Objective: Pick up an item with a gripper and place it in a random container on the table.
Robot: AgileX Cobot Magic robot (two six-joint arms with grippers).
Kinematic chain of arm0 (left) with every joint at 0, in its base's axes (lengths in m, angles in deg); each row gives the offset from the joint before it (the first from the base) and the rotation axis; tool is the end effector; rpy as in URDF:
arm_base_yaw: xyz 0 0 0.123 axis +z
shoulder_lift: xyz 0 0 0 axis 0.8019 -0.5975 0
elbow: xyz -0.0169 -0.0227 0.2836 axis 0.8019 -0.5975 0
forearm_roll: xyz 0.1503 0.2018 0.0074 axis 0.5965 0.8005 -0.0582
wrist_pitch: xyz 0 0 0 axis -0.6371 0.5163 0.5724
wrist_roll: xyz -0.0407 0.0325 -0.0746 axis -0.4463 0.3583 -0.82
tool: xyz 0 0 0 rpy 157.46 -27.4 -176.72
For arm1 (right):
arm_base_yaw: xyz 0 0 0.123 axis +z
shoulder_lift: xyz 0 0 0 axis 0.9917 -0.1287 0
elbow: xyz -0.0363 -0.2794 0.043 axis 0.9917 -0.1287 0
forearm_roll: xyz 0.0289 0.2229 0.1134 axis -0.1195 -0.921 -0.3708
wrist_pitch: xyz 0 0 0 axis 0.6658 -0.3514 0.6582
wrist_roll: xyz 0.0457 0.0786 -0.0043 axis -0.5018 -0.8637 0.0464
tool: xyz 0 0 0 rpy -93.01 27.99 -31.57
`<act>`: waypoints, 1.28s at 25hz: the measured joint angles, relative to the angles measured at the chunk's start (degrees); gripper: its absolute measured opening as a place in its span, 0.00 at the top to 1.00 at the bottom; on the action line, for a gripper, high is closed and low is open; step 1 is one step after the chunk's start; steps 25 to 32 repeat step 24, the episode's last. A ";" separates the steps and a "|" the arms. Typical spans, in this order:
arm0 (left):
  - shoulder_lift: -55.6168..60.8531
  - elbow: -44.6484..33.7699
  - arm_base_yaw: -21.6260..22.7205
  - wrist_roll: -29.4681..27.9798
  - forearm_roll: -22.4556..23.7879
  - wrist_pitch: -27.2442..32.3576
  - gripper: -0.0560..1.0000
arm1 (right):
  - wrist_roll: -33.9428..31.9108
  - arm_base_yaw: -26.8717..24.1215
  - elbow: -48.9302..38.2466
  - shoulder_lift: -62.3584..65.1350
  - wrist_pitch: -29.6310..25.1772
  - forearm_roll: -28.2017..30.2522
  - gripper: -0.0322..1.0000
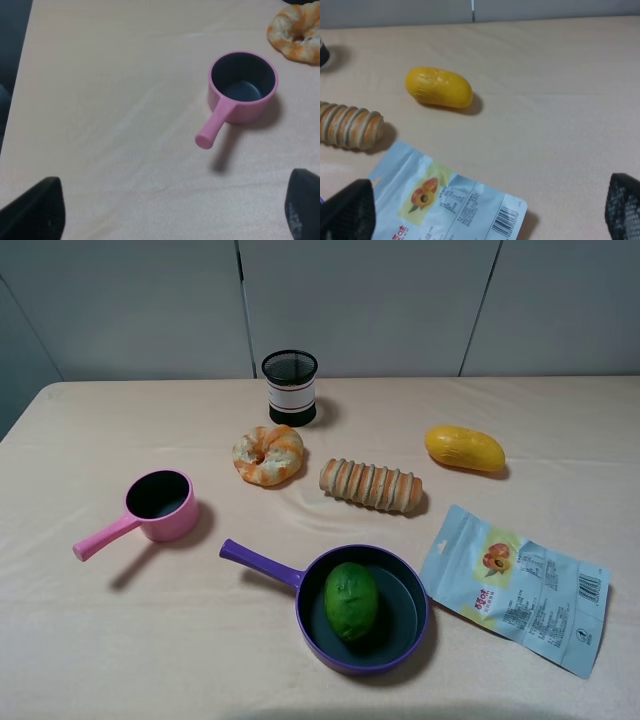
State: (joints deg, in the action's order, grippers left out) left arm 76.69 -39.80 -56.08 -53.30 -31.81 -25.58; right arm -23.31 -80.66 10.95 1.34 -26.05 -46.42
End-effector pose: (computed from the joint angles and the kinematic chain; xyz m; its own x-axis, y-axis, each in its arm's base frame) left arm -0.0045 0.0047 0.2765 -0.4517 0.0493 -0.8908 0.0177 0.9988 0.0463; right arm -0.0048 0.0017 0.2795 -0.4251 0.0416 -0.9042 -0.0276 0.9979 0.0589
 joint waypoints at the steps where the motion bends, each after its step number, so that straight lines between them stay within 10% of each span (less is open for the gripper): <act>1: 0.00 0.00 0.00 0.00 0.00 0.00 0.11 | 0.00 0.00 0.00 0.00 0.00 0.00 0.30; 32: 0.00 0.00 0.00 0.00 0.00 0.00 0.11 | 0.00 0.00 0.00 0.00 0.00 0.00 0.30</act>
